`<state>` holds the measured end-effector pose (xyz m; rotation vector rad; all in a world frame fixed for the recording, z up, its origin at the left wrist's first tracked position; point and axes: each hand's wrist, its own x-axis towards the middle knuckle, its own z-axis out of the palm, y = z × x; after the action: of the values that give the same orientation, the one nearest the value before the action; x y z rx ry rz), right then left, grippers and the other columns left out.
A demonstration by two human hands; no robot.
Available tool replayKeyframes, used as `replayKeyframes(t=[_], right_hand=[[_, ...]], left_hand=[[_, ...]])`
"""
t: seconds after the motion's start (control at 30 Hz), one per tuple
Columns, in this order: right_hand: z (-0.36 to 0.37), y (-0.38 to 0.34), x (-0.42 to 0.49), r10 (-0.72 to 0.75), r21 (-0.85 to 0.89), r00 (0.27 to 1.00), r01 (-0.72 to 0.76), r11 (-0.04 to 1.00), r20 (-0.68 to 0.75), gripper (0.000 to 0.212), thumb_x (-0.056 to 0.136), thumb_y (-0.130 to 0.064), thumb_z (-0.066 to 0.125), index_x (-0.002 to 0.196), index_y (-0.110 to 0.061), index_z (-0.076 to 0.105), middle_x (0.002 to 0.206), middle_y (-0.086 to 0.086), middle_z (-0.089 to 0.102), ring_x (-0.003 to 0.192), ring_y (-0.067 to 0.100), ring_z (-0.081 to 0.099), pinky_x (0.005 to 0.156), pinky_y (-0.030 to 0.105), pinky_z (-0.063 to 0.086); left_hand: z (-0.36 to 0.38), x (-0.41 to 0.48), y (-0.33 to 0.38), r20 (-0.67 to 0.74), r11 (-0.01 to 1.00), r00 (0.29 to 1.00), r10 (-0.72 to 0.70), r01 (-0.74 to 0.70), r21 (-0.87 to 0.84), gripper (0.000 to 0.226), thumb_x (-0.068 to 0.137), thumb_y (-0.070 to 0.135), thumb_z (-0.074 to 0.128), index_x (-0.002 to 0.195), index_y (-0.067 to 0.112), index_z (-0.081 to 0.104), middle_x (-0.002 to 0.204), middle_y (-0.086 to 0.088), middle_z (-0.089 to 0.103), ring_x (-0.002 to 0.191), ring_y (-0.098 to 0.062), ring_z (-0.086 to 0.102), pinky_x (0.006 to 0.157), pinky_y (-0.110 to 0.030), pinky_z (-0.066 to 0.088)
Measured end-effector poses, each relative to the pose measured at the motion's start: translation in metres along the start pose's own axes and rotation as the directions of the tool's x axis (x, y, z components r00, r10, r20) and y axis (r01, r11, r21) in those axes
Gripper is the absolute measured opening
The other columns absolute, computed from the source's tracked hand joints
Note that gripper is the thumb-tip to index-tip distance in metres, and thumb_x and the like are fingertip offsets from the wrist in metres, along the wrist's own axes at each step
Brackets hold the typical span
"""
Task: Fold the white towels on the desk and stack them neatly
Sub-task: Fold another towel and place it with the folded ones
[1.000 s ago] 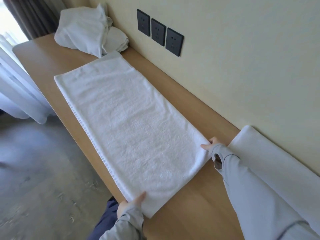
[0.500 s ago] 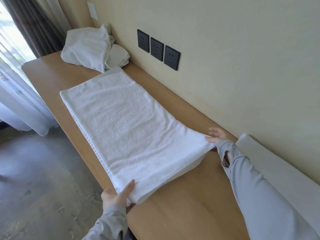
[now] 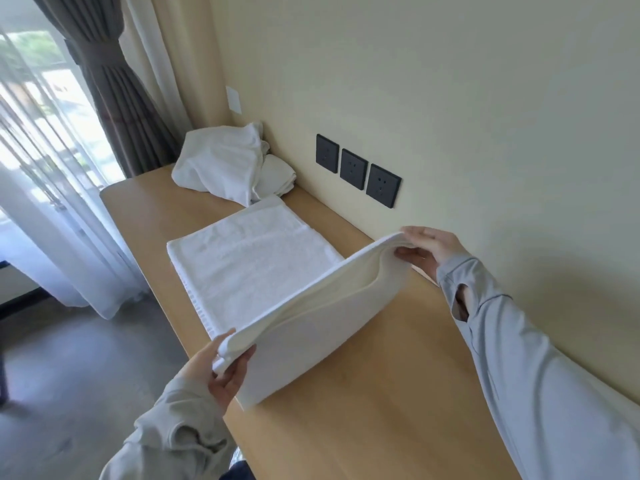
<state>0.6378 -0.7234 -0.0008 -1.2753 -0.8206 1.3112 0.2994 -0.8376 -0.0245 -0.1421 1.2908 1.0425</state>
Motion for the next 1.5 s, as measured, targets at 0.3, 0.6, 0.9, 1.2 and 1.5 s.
replayKeyframes(t=[0.3, 0.6, 0.9, 1.2, 1.5], right_hand=[[0.112, -0.019, 0.1, -0.201, -0.56, 0.979, 0.183, 0.808, 0.03, 0.017, 0.079, 0.008, 0.066, 0.086, -0.007, 0.066, 0.081, 0.013, 0.064, 0.072, 0.024, 0.063, 0.073, 0.032, 0.057], [0.227, -0.009, 0.224, -0.281, -0.833, 0.96, 0.146, 0.534, -0.012, 0.011, 0.082, -0.015, 0.068, 0.092, -0.011, 0.068, 0.077, 0.003, 0.06, 0.073, 0.019, 0.052, 0.07, 0.023, 0.039], [0.3, 0.055, 0.325, -0.166, -0.886, 0.975, -0.059, 0.459, -0.151, 0.011, 0.087, -0.017, 0.059, 0.08, -0.01, 0.055, 0.073, 0.005, 0.055, 0.072, 0.025, 0.05, 0.062, 0.027, 0.038], [0.322, 0.139, 0.385, -0.02, -0.853, 0.96, -0.238, 0.465, -0.279, 0.021, 0.091, -0.025, 0.056, 0.106, -0.009, 0.054, 0.09, 0.004, 0.053, 0.085, 0.026, 0.056, 0.071, 0.026, 0.038], [0.286, 0.166, 0.356, 0.089, -0.841, 0.932, -0.355, 0.408, -0.351, 0.065, 0.093, -0.051, 0.043, 0.143, -0.012, 0.031, 0.137, 0.015, 0.041, 0.129, 0.032, 0.039, 0.103, 0.043, 0.033]], left_hand=[[-0.001, 0.081, 0.14, 0.198, 0.966, 0.98, -0.01, 0.06, -0.25, 0.054, 0.067, 0.032, 0.077, 0.098, -0.01, 0.061, 0.087, -0.023, 0.071, 0.074, -0.029, 0.072, 0.053, -0.035, 0.059], [-0.005, 0.184, 0.237, 0.162, 0.953, 0.977, 0.135, -0.174, 0.25, 0.01, 0.068, -0.002, 0.073, 0.07, -0.005, 0.064, 0.058, -0.015, 0.065, 0.045, -0.02, 0.064, 0.038, -0.018, 0.047], [0.001, 0.303, 0.293, 0.074, 0.71, 0.875, 0.479, -0.435, 0.553, 0.037, 0.077, 0.025, 0.074, 0.071, -0.009, 0.061, 0.08, -0.009, 0.052, 0.065, -0.017, 0.05, 0.059, -0.022, 0.038], [-0.004, 0.366, 0.297, -0.072, 0.62, 0.889, 0.452, -0.255, 0.742, 0.044, 0.069, 0.047, 0.072, 0.057, 0.012, 0.046, 0.054, 0.002, 0.046, 0.054, -0.018, 0.043, 0.049, -0.026, 0.03], [0.001, 0.375, 0.29, -0.061, 0.551, 0.872, 0.486, -0.251, 0.796, 0.04, 0.083, 0.04, 0.063, 0.068, 0.004, 0.053, 0.063, -0.005, 0.056, 0.06, -0.019, 0.047, 0.053, -0.028, 0.036]])
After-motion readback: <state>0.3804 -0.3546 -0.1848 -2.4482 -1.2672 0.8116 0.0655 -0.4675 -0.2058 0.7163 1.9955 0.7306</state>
